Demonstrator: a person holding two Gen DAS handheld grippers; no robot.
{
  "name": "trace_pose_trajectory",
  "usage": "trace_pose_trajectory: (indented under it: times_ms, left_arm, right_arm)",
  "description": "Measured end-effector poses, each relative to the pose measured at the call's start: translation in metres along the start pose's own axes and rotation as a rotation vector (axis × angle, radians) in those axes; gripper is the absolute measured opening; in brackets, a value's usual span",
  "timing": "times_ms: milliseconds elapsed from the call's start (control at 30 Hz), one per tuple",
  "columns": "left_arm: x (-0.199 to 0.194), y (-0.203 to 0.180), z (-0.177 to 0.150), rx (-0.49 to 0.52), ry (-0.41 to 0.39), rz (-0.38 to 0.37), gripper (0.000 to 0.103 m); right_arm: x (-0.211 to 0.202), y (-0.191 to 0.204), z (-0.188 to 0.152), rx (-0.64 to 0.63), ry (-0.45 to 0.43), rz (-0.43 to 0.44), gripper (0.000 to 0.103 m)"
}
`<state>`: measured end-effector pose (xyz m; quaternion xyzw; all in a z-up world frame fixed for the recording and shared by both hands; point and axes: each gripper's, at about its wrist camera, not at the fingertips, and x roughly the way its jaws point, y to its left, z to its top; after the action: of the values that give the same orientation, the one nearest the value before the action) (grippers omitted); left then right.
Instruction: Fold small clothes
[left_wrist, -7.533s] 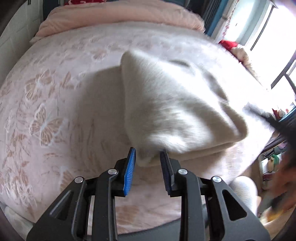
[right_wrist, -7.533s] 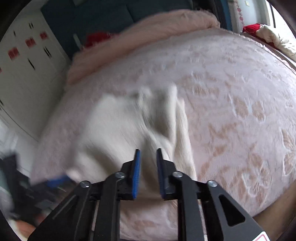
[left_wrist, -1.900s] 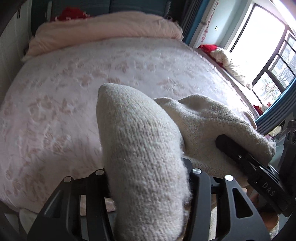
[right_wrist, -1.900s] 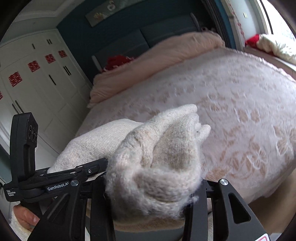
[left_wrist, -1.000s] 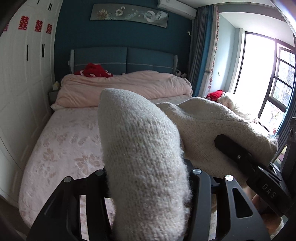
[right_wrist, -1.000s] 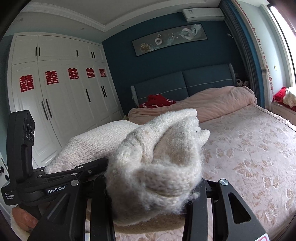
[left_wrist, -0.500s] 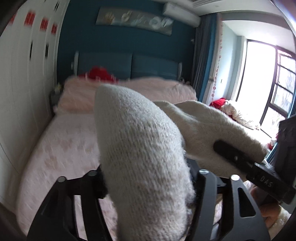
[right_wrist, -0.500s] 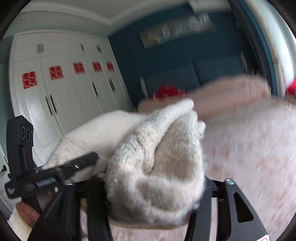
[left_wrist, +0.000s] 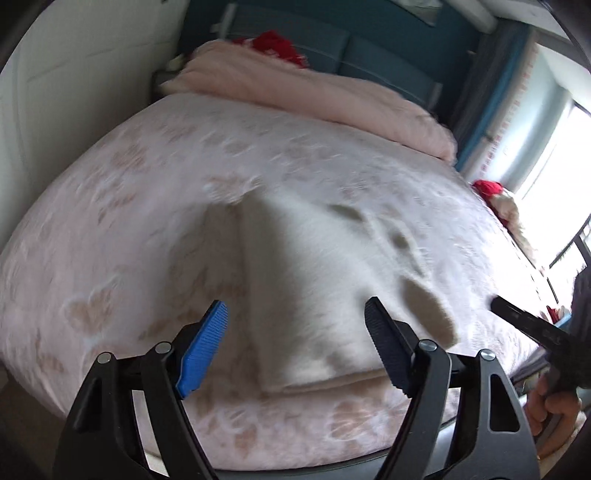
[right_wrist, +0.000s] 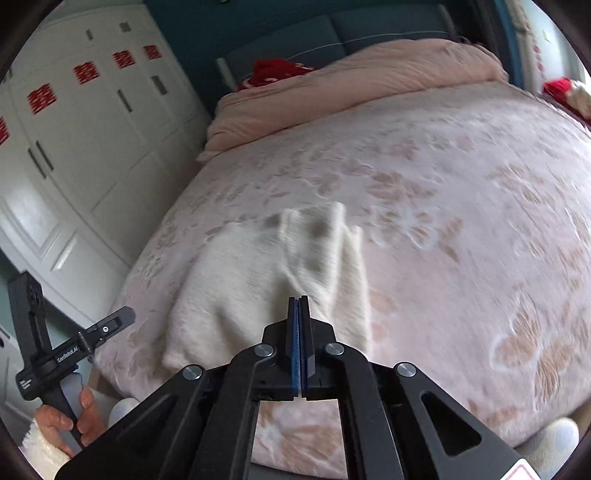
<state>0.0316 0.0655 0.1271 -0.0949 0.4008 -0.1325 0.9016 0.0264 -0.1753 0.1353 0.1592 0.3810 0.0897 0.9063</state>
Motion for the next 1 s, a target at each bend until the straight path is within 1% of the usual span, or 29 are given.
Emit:
trace_pose_trajectory:
  times_ms: [33,67,100,133,167,200,233,267,300,333,367,400,433,467,500,533,600,633,667,700,733,800,833,900,933,967,1000]
  left_arm:
    - [0.006,-0.013,0.005,0.031,0.016,-0.01,0.076]
    - [0.013,-0.013,0.006,0.047,0.029,0.003,0.078]
    - [0.022,-0.016,0.005,0.062,0.049,0.025,0.08]
    - [0.034,-0.016,0.004,0.059,0.082,0.051,0.086]
    - [0.041,-0.011,0.001,0.034,0.103,0.058,0.086]
    - [0.045,-0.005,-0.003,-0.01,0.121,0.047,0.089]
    - [0.052,0.007,-0.008,-0.081,0.148,0.029,0.093]
    - [0.06,0.02,-0.013,-0.16,0.178,0.02,0.093]
    - [0.066,0.029,-0.016,-0.205,0.197,0.013,0.093]
    - [0.076,0.041,-0.021,-0.261,0.218,-0.006,0.09]
    - [0.083,0.048,-0.025,-0.288,0.237,-0.027,0.064]
    - [0.09,0.051,-0.026,-0.293,0.262,-0.06,0.051]
    - [0.096,0.054,-0.024,-0.295,0.295,-0.087,0.047]
    - [0.091,0.054,-0.018,-0.294,0.28,-0.083,0.042]
    - [0.085,0.053,-0.012,-0.281,0.264,-0.086,0.042]
    - [0.075,0.049,-0.004,-0.241,0.24,-0.08,0.041]
    - [0.065,0.044,0.004,-0.165,0.219,-0.035,0.041]
    - [0.066,0.044,0.0,-0.137,0.223,0.001,0.042]
    - [0.073,0.045,-0.006,-0.111,0.244,0.039,0.045]
    - [0.086,0.046,-0.015,-0.081,0.28,0.051,0.048]
    - [0.091,0.049,-0.02,-0.073,0.283,0.049,0.054]
    - [0.08,0.047,-0.021,-0.062,0.241,0.067,0.056]
    - [0.071,0.043,-0.018,-0.048,0.229,0.081,0.056]
    - [0.054,0.034,-0.014,-0.023,0.203,0.098,0.054]
    - [0.042,0.025,-0.013,0.017,0.169,0.119,0.054]
    - [0.034,0.018,-0.015,0.052,0.146,0.14,0.054]
    - [0.03,0.009,-0.014,0.088,0.131,0.16,0.054]
  right_arm:
    - [0.007,0.007,0.002,-0.027,0.015,-0.014,0.001]
    - [0.019,0.01,0.0,-0.054,0.033,-0.053,0.004]
    - [0.028,0.009,0.0,-0.061,0.052,-0.078,0.013]
    - [0.04,0.003,-0.001,-0.044,0.081,-0.102,0.032]
    - [0.046,-0.002,0.001,-0.017,0.101,-0.113,0.044]
    - [0.051,-0.009,-0.001,0.015,0.12,-0.112,0.059]
    - [0.057,-0.015,-0.004,0.041,0.138,-0.103,0.059]
    - [0.065,-0.023,-0.008,0.065,0.165,-0.097,0.06]
    - [0.073,-0.027,-0.012,0.082,0.196,-0.089,0.06]
    - [0.085,-0.033,-0.019,0.108,0.235,-0.073,0.054]
    - [0.091,-0.036,-0.024,0.128,0.254,-0.061,0.046]
    - [0.095,-0.036,-0.026,0.143,0.259,-0.051,0.037]
    - [0.092,-0.033,-0.025,0.151,0.247,-0.041,0.025]
    - [0.086,-0.027,-0.02,0.155,0.236,-0.021,0.022]
    - [0.077,-0.02,-0.014,0.151,0.215,0.007,0.02]
    - [0.064,-0.01,-0.007,0.126,0.186,0.033,0.02]
    - [0.056,0.0,-0.006,0.064,0.165,0.004,0.022]
    - [0.06,0.0,-0.01,0.043,0.184,-0.023,0.022]
    - [0.076,-0.004,-0.019,0.019,0.246,-0.067,0.025]
    - [0.092,-0.011,-0.03,0.009,0.3,-0.105,0.026]
    - [0.092,-0.015,-0.037,0.019,0.281,-0.109,0.026]
    - [0.076,-0.011,-0.032,0.053,0.24,-0.09,0.028]
    - [0.062,-0.004,-0.026,0.051,0.21,-0.104,0.028]
    - [0.036,0.011,-0.018,0.002,0.128,-0.126,0.028]
    - [0.022,0.02,-0.015,-0.034,0.085,-0.126,0.028]
    - [0.016,0.024,-0.016,-0.059,0.071,-0.138,0.027]
    - [0.016,0.029,-0.018,-0.088,0.073,-0.158,0.023]
